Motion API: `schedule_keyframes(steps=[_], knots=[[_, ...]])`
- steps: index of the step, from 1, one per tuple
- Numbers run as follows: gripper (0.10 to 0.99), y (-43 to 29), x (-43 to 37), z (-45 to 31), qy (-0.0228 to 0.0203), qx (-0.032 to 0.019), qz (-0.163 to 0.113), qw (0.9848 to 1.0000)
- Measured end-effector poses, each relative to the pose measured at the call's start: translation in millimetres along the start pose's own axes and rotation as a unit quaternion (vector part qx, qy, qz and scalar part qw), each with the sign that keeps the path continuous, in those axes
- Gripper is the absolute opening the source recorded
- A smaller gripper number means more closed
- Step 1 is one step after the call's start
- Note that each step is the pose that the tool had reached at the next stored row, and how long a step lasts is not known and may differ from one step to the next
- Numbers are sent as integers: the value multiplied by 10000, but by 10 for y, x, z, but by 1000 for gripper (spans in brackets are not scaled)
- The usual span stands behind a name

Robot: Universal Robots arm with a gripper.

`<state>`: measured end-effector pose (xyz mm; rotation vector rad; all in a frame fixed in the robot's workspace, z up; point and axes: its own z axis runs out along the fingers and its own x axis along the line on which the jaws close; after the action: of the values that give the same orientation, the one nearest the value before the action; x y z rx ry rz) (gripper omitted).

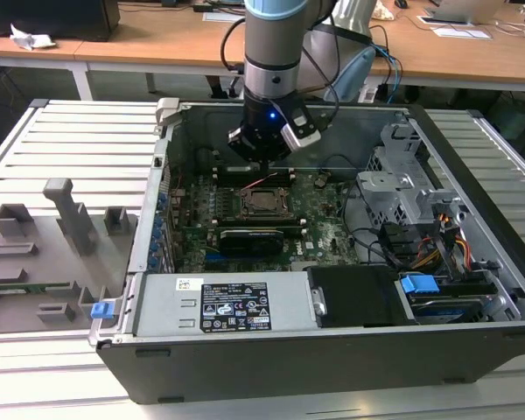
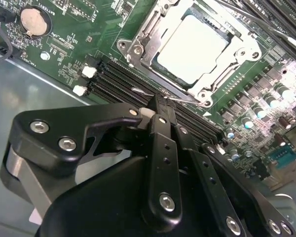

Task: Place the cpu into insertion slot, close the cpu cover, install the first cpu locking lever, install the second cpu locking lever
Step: 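Install the first cpu locking lever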

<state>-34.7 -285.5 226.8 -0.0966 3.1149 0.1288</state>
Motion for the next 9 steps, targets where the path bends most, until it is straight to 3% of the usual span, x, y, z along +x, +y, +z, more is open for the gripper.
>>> schedule_keyframes(steps=[9], knots=[[106, -10, -81, 80, -5, 2, 121, 9999]])
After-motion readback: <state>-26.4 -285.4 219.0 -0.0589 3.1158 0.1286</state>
